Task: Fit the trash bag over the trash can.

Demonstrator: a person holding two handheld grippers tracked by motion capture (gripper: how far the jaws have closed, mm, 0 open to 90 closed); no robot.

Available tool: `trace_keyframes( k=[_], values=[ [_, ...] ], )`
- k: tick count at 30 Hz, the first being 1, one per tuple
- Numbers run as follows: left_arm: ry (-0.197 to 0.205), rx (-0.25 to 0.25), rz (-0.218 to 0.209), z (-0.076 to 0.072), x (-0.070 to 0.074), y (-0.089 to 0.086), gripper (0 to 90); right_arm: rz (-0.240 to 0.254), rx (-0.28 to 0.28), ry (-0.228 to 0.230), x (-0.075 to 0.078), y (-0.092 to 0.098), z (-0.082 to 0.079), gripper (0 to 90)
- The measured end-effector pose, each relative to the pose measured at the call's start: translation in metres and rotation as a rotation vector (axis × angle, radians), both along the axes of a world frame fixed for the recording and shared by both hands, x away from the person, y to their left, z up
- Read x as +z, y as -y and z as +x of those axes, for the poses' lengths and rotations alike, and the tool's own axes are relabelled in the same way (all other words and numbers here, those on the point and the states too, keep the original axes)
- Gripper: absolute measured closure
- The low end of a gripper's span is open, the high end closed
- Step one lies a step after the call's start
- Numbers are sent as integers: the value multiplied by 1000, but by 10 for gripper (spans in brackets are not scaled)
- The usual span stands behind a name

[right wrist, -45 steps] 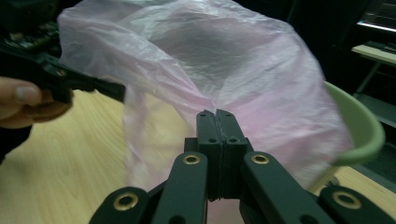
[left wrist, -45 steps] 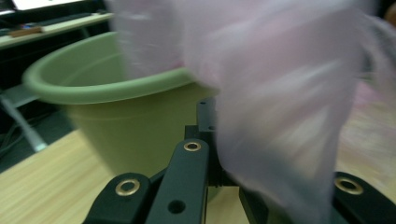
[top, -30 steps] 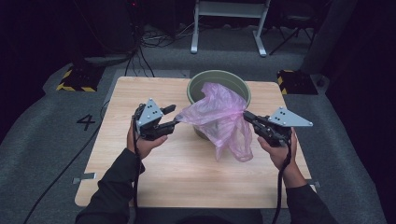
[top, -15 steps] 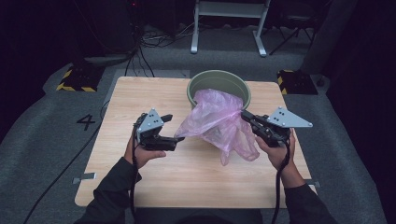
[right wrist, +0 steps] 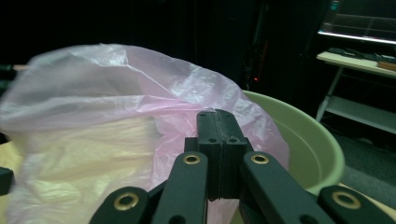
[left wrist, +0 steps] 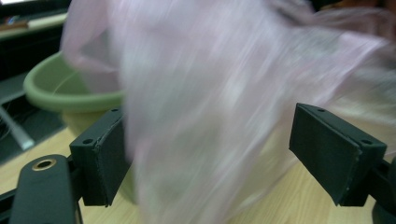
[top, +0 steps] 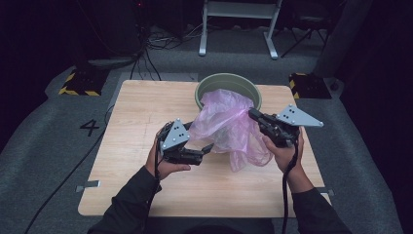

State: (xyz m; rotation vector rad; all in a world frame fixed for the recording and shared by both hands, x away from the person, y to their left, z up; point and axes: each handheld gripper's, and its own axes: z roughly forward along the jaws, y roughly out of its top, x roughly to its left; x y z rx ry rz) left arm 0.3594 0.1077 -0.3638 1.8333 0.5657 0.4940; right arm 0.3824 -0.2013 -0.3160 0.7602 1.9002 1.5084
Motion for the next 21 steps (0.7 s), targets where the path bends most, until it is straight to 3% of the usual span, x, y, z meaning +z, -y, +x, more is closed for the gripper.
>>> trace_keyframes(
  k=[3,5,6,8,10,12,21],
  values=[
    [-8,31,-6,0,-2,0,160,24,-10,-19,-1,2,3,900],
    [-1,16,-35,-6,-2,-3,160,12,-15,-11,-2,1,3,900],
    [-9,-17,-36,-8,-3,-4,159,2,-20,-4,-3,0,2,900],
    [-51,-51,-37,-11,-11,-3,157,3,-27,4,-3,1,1,900],
    [-125,-100,-55,-7,-23,0,157,11,-28,6,-3,2,1,900],
    [-169,-123,-66,-2,-32,9,159,22,-29,1,-3,3,2,900],
    [-115,-179,-172,-8,-19,39,189,-8,-23,16,-7,-6,-1,900]
  ],
)
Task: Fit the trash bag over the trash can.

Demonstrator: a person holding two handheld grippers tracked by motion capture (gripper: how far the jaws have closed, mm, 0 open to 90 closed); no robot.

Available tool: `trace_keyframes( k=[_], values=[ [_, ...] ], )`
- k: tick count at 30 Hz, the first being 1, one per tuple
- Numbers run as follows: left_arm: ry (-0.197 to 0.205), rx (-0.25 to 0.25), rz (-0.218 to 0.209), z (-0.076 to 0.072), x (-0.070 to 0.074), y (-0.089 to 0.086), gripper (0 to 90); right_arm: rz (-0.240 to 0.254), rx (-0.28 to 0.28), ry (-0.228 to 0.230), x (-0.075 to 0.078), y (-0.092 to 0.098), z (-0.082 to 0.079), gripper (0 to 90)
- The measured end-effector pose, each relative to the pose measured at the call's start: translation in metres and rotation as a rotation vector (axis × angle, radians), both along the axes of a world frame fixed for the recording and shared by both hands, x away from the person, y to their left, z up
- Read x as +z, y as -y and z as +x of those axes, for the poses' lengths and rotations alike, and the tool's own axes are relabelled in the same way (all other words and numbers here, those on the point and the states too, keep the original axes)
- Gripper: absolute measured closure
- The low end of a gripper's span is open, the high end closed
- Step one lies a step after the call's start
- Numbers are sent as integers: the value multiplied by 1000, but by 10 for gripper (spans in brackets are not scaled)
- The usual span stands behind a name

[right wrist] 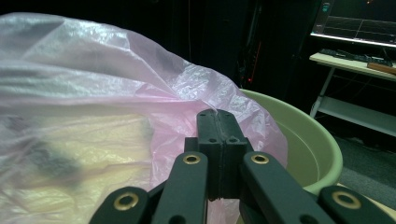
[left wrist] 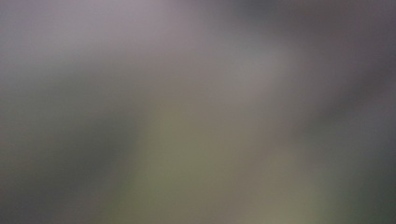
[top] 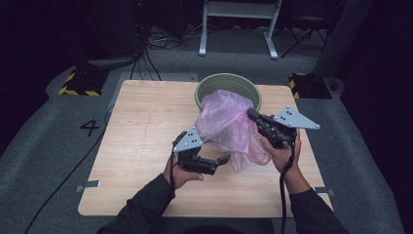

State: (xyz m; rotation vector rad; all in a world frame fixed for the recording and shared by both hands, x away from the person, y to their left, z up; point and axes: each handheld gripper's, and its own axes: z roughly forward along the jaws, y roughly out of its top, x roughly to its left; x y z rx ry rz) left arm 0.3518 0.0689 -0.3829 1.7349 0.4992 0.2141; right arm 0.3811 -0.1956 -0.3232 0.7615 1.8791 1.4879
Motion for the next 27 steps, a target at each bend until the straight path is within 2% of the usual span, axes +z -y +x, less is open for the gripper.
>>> trace_keyframes(
  k=[1,2,3,4,6,8,10,13,16,18,19,24,27],
  values=[
    [-1,-10,-7,0,1,1,200,-2,0,-2,-1,0,0,900],
    [17,18,-7,-2,2,3,218,-5,-1,-2,-2,0,0,900],
    [34,55,8,-2,2,6,275,-8,-4,-1,-3,1,0,900],
    [34,61,6,-2,3,7,338,-6,-2,-3,-4,1,-1,900],
    [41,112,10,2,3,9,453,-2,5,-3,-6,2,-2,900],
    [37,118,18,7,3,7,582,2,10,-2,-7,3,-2,900],
    [88,153,60,10,3,6,731,-1,11,-2,-8,4,-2,900],
    [123,178,85,17,6,-6,871,-3,1,2,-8,9,-1,900],
    [159,223,126,24,11,-21,891,9,-20,-2,-7,18,3,897],
    [163,241,127,27,16,-32,893,22,-38,-4,-6,25,5,897],
    [178,259,142,28,19,-39,894,28,-44,-5,-5,29,6,897],
    [175,276,168,37,30,-65,893,25,-88,-4,-3,39,15,899],
    [176,290,207,46,35,-75,893,14,-111,-10,-3,42,22,900]
  ],
)
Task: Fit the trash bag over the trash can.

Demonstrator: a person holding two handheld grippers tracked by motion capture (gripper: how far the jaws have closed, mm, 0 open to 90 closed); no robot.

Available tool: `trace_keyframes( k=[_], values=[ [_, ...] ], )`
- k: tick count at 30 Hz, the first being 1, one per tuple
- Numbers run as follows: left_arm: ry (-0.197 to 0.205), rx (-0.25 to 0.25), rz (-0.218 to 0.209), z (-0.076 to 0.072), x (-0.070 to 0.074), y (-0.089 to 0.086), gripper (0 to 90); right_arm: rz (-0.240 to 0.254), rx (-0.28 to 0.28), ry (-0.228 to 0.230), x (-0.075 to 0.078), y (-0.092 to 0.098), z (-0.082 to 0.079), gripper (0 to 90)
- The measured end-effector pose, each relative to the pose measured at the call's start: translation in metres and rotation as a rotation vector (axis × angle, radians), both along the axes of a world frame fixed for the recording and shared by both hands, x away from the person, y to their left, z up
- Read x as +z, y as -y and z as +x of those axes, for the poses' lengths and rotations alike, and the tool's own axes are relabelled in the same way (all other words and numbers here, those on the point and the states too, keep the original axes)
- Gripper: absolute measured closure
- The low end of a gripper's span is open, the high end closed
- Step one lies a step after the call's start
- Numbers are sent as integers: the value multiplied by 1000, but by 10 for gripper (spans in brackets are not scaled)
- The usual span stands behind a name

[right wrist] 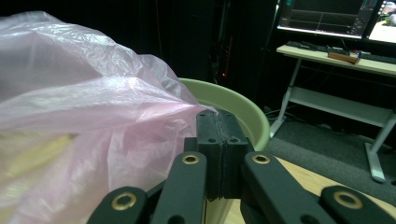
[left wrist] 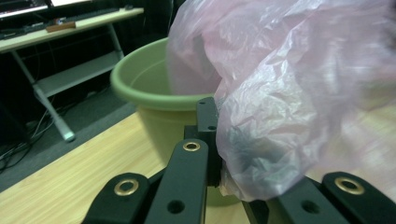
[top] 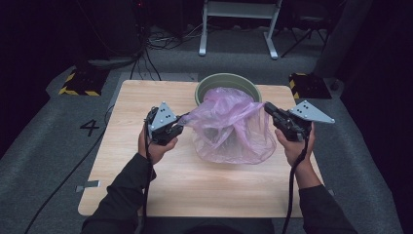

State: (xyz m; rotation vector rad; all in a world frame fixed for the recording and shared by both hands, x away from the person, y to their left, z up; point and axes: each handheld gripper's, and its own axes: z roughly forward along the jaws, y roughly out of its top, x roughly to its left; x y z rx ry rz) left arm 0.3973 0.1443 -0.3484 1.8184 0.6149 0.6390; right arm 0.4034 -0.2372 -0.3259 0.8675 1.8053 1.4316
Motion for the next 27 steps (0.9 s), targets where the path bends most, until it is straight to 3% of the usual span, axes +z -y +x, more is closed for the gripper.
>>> trace_keyframes(
  k=[2,4,6,8,12,15,17,19,20,21,23,24,25,27],
  values=[
    [-15,3,5,7,1,-6,893,-2,-13,-8,0,1,5,900],
    [-14,20,38,14,1,-10,893,-20,-35,-8,-1,3,11,900],
    [-40,23,37,23,-3,-14,893,-31,-68,-17,-4,5,19,900],
    [-47,32,47,28,-8,-16,893,-2,-76,-52,-9,10,28,900],
    [-65,52,58,39,-19,-18,892,-3,-100,-84,-19,11,44,900],
    [-74,59,54,45,-25,-16,892,-24,-122,-76,-23,9,50,900],
    [-67,80,43,48,-27,-15,870,-19,-129,-76,-26,9,54,900],
    [-62,127,15,51,-26,-15,658,-8,-151,-64,-26,11,57,900],
    [-76,102,-20,51,-25,-17,563,9,-149,-60,-25,12,59,900],
    [-68,62,-52,50,-23,-19,564,24,-141,-58,-24,14,61,900],
    [-37,46,-82,45,-18,-22,527,30,-123,-38,-21,16,63,900],
    [-27,11,-100,43,-14,-24,529,30,-107,-37,-19,15,64,899],
    [-16,14,-100,41,-12,-25,593,16,-97,-46,-18,14,66,887],
    [-6,25,-88,41,-7,-25,600,8,-89,-43,-16,13,67,848]
  ],
)
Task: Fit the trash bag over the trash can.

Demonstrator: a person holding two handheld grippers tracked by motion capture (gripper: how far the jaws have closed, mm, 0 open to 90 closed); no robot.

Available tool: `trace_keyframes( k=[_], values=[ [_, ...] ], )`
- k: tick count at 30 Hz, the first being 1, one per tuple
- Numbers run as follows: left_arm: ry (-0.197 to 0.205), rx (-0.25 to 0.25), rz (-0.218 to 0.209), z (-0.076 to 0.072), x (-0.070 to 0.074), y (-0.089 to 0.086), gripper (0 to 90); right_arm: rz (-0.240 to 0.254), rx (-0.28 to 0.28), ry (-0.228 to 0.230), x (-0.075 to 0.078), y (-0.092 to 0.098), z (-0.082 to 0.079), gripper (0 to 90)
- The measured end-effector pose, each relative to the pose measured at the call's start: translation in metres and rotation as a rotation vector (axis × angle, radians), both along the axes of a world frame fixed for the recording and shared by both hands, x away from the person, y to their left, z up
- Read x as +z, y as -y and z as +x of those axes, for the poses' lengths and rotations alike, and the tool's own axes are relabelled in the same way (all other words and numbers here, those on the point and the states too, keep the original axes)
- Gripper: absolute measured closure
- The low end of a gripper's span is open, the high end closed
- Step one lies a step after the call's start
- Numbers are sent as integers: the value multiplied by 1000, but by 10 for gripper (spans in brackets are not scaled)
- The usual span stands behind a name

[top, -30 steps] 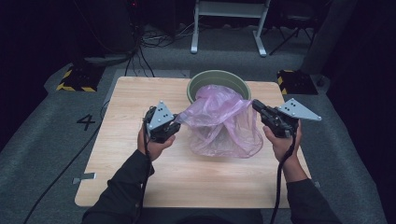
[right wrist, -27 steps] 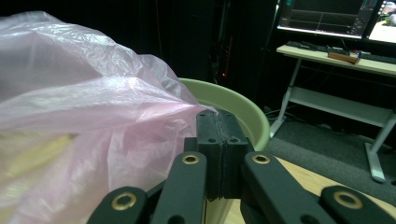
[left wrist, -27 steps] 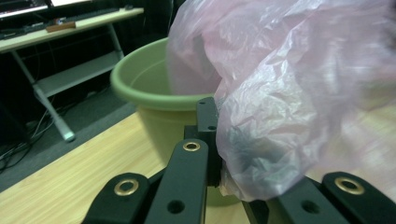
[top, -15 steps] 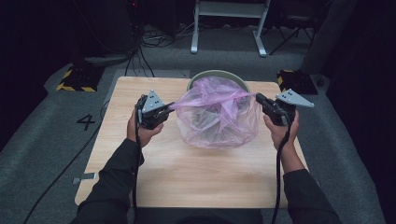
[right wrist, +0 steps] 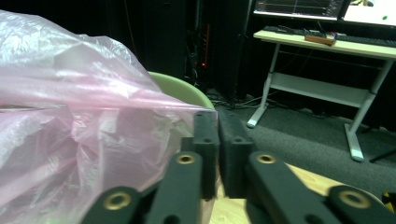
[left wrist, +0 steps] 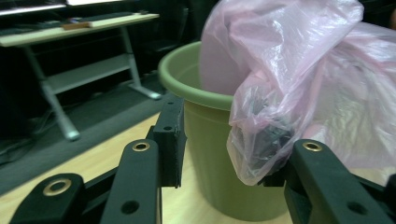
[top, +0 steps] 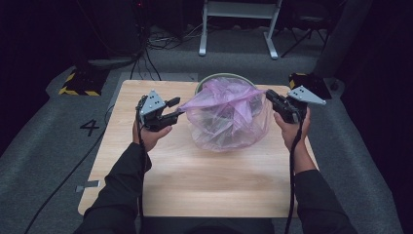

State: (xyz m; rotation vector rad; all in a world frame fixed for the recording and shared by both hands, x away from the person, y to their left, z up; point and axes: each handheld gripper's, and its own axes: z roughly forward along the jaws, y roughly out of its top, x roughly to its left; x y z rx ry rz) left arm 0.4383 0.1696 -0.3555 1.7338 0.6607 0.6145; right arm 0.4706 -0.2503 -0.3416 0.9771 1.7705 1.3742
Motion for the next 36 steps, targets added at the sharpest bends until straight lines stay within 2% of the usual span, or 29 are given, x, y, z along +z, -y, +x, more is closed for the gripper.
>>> trace_keyframes(
  k=[1,2,3,4,5,7,9,10,12,13,14,15,16,18,20,22,24,26,27,30,33,34,36],
  values=[
    [2,-12,-3,1,1,0,614,-3,9,4,2,-1,1,830],
    [10,2,9,2,4,0,636,-9,15,5,4,-2,1,801],
    [12,3,8,2,6,0,622,-25,19,10,6,-4,1,741],
    [19,8,2,4,8,0,590,-31,22,11,7,-5,2,709],
    [22,37,2,5,10,1,540,-40,20,11,8,-6,2,680],
    [13,40,-9,8,14,3,425,-63,26,-3,10,-9,6,617],
    [18,49,-7,9,16,5,372,-75,36,-6,10,-10,8,641],
    [17,39,-7,11,18,6,378,-87,40,-7,10,-11,9,670],
    [14,28,6,13,19,8,467,-102,56,-1,10,-12,12,784],
    [18,21,7,15,19,8,609,-107,62,-2,10,-13,14,821],
    [9,2,16,19,19,9,693,-111,61,-10,10,-14,16,843],
    [4,14,25,22,19,10,813,-112,61,-22,10,-15,19,867],
    [-4,20,40,28,19,12,877,-114,56,-26,9,-16,21,871],
    [-37,10,50,38,18,14,897,-107,37,-41,8,-17,26,881],
    [-60,39,71,47,15,19,898,-81,20,-73,8,-16,33,885],
    [-73,42,79,52,13,20,899,-80,5,-77,7,-16,36,885],
    [-107,46,95,64,4,25,899,-66,-30,-119,3,-14,46,887],
    [-123,47,114,69,-2,29,899,-49,-26,-141,-1,-12,50,887],
    [-134,48,108,71,-5,29,900,-50,-26,-178,-5,-11,55,887],
    [-175,46,108,80,-15,32,900,-43,-26,-217,-11,-10,62,889],
    [-195,20,98,83,-23,35,900,40,16,-247,-18,-3,66,895],
    [-194,10,103,83,-25,36,900,55,30,-254,-19,-1,67,896],
    [-192,-6,106,82,-28,37,900,48,49,-260,-22,0,66,900]
  ],
)
